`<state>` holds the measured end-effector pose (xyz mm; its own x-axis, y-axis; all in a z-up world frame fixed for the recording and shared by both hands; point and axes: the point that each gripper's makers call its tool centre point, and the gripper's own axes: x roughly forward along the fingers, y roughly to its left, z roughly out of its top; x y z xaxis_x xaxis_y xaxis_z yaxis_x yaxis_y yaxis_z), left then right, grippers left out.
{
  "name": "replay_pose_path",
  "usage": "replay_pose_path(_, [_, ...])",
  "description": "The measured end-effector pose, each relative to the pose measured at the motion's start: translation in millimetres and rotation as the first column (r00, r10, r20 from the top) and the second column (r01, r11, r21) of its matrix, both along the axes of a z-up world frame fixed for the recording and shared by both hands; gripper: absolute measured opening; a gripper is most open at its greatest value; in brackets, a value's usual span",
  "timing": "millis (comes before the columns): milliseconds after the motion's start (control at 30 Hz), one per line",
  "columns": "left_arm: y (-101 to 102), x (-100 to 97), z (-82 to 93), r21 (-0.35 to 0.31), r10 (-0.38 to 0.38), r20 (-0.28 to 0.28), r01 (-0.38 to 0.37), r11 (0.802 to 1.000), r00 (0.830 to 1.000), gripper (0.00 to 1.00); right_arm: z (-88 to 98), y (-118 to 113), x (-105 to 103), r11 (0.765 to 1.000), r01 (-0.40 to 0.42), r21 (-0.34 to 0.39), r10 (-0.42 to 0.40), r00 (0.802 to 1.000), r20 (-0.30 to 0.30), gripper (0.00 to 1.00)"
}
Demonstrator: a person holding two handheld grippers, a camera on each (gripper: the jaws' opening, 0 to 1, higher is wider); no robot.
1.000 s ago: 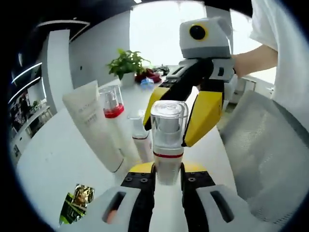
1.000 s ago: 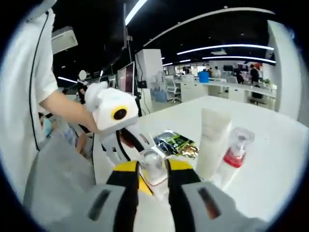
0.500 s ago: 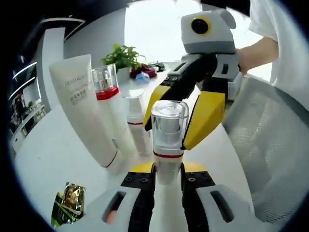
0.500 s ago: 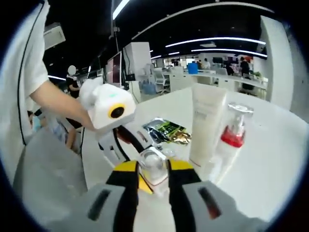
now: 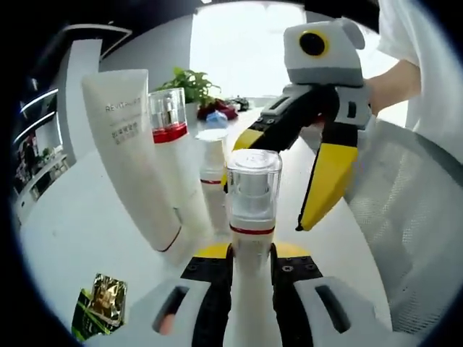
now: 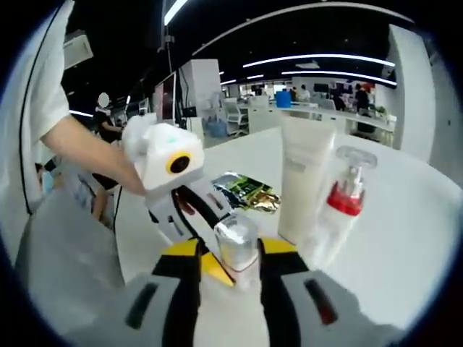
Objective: Arrange the skincare products in the storage area until every visible bottle or jar stands upright without overlapping.
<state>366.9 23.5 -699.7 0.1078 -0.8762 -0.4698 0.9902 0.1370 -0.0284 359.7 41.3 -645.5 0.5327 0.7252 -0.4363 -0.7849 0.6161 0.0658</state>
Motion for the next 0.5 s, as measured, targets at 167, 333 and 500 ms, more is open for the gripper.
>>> replay_pose_path(167, [-2,6.6,0.4,-0.009,0.007,-0.001,-0.007,1.0,1.0,0.16,-2.5,-10,-9,1.0,0.03,-0.005,-0.03,0.999,-0.013,0.35])
replay_pose_path(333, [-5,11.6,1.5,-0.011,0.005,0.003,-0.005,1.0,1.0,0.17,-10.8,-17,-20,0.999,0.052,-0.016,-0.053,0.998,-0.041,0.39])
replay_pose_path(500, [-11,18.1,2.1,-0.013,0.002,0.008,-0.002,1.0,1.0,0.17,-23.1,-31,-30,0.995,0.088,-0.038,-0.091,0.993,-0.08,0.49])
